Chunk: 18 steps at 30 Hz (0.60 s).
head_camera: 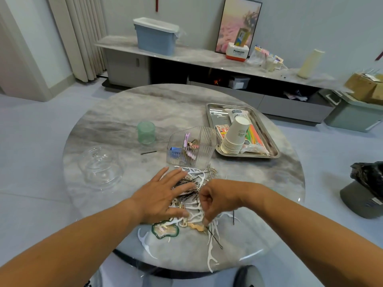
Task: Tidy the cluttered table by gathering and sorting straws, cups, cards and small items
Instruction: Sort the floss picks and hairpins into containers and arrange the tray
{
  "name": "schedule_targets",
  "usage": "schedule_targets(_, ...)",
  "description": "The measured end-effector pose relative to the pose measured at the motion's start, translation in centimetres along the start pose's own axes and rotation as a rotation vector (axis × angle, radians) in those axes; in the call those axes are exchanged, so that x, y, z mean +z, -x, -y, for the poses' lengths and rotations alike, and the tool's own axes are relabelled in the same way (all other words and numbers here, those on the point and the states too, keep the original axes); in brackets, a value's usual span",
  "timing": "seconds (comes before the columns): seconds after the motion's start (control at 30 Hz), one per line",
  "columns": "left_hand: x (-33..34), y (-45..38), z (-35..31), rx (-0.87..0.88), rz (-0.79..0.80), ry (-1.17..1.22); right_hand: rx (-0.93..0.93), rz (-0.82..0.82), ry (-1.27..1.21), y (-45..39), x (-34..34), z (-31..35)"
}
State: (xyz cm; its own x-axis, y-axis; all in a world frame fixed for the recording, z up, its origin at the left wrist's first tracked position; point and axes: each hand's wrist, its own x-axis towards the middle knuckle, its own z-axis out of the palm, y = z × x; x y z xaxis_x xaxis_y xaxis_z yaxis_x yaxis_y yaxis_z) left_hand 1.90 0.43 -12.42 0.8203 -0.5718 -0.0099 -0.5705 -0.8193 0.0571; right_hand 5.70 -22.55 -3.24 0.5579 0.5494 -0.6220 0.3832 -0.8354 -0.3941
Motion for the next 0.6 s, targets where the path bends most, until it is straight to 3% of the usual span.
schedule_targets(0.17,-0.5,0.7,1.1,0.009,-0.072,0.110,-0.038,0.028,0.185,-1.0,2.7,0.4)
schedule_targets(0.3,-1.4,1.7,0.9,0.227,-0.103,0.181,-0.033,-0.196,0.226,-1.6,2.0,-0.2)
schedule_targets(0.37,-1.6,2.0,0.6,0.359,-0.088,0.149,-0.031,-0.221,0.178,-1.2,1.1,-0.4)
schedule_targets(0.47,-1.5,2.3,0.5,0.493,-0.048,0.065,-0.020,-0.075,0.078,0.0,0.6,-0.8)
schedule_targets(0.6,-0.5,2.6,0.8,0.470,-0.031,-0.041,0.056,0.075,0.325,1.0,2.0,-1.0)
